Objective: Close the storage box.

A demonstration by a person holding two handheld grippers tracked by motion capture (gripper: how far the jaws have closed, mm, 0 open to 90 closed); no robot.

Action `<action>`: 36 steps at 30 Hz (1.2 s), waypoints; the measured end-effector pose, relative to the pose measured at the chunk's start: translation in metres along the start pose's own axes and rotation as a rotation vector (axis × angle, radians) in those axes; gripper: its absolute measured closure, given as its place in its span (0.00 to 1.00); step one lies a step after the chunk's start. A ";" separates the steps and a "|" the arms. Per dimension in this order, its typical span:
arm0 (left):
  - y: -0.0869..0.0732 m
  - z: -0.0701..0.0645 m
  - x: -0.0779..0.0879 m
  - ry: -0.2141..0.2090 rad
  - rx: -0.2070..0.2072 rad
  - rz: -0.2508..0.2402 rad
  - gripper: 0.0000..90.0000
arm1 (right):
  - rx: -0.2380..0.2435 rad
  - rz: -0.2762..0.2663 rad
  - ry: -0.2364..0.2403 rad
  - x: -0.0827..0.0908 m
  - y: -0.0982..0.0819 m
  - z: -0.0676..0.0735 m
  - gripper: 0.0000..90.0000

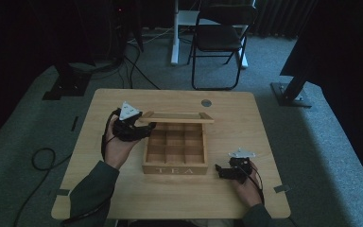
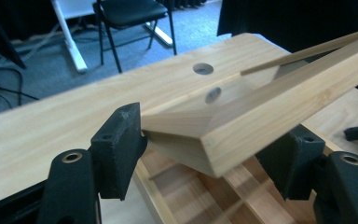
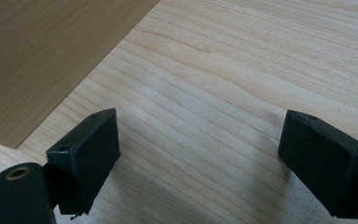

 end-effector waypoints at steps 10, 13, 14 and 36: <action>-0.013 -0.005 0.002 0.008 -0.017 0.010 0.37 | 0.000 -0.001 0.000 0.000 0.000 0.000 0.13; -0.017 -0.007 0.003 0.011 -0.014 0.013 0.37 | 0.000 0.000 -0.001 0.000 0.000 0.000 0.13; -0.018 -0.007 0.003 0.012 -0.016 0.017 0.37 | 0.000 0.000 -0.001 0.000 0.000 0.000 0.13; -0.044 -0.015 0.006 0.001 0.012 0.022 0.36 | 0.000 0.000 -0.001 0.000 0.000 0.000 0.13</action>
Point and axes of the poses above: each handheld gripper's, and its own axes: x roughly backward along the jaws, y roughly out of its top, z roughly to its left, the point moved 10 cm from there along -x, roughly forward along the jaws
